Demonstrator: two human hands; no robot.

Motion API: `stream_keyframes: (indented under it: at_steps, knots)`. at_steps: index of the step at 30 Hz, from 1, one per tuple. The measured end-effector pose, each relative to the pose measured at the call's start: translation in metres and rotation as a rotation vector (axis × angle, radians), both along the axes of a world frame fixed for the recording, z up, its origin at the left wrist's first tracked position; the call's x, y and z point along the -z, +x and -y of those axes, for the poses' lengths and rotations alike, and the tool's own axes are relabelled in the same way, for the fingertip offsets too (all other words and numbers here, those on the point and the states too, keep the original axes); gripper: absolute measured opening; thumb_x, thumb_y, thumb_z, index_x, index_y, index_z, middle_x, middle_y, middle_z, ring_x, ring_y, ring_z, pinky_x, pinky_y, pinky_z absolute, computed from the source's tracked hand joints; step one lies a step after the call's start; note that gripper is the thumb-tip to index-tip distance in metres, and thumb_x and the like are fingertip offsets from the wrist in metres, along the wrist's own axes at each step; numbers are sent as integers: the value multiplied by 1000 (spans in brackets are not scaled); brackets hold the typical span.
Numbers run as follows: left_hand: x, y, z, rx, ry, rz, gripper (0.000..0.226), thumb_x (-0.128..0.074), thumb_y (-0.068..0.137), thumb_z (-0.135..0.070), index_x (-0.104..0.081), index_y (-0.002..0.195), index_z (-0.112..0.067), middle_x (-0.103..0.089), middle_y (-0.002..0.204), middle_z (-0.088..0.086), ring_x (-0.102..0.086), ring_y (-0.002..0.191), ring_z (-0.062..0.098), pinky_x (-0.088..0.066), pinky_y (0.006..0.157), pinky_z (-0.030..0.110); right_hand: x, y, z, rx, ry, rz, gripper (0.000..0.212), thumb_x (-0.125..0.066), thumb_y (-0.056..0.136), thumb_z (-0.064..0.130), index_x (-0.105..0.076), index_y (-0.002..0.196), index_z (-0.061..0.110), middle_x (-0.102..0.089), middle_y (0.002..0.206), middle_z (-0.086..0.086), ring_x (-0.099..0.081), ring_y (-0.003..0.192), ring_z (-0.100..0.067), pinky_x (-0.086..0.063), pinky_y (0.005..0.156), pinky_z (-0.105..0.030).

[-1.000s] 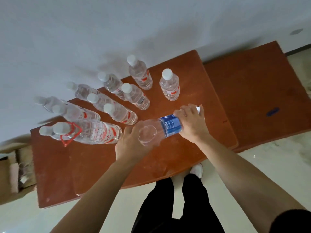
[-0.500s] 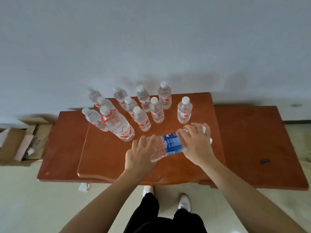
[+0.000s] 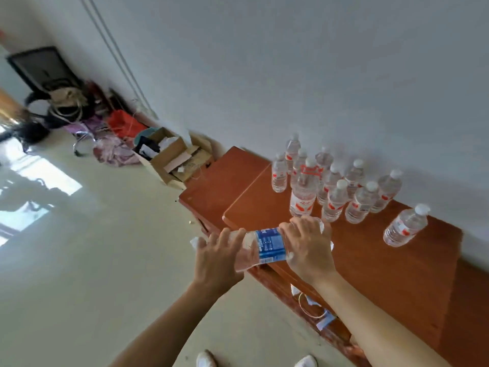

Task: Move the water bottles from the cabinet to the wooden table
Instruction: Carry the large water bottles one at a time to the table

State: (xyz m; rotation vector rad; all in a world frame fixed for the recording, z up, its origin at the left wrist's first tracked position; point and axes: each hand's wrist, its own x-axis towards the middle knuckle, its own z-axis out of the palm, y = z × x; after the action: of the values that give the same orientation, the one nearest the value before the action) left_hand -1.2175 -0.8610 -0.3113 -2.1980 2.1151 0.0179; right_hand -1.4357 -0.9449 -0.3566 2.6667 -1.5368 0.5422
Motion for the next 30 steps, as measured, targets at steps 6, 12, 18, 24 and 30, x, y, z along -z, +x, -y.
stream_keyframes:
  at_steps: [6,12,18,24,30]
  knots:
    - [-23,134,-89,-245,-31,29,92,-74,71,-60,-37,149,-30,-51,143,2,-55,119,27,-45,93,44,-22,164,-32,-251,-74,1,53,-84,68,41,-60,113,24,-56,107,2,-53,106,-25,-31,104,-52]
    - [-34,308,-231,-534,-47,23,102,-90,30,-50,-66,126,-25,-70,111,5,-67,80,28,-51,65,41,-33,383,-122,-549,-21,-92,59,-78,67,29,-56,121,27,-53,117,0,-52,116,-29,-36,105,-60]
    - [-42,440,-351,-776,-49,-19,100,-89,28,-44,-68,124,-26,-71,112,4,-67,80,28,-49,66,40,-49,559,-217,-803,28,-109,82,-90,44,28,-61,121,26,-60,116,-1,-57,111,-32,-40,99,-60]
    - [-30,545,-427,-972,-74,-64,97,-87,29,-42,-67,122,-25,-69,111,2,-66,79,29,-47,64,38,-48,711,-273,-1034,11,-152,83,-89,42,27,-65,122,26,-60,118,-1,-58,113,-32,-39,101,-56]
    - [-25,686,-486,-1227,-76,-13,94,-83,27,-42,-66,119,-29,-68,101,-2,-64,72,26,-45,63,36,-34,907,-328,-1259,13,-175,85,-92,37,32,-70,119,27,-66,116,-2,-64,107,-30,-46,95,-53]
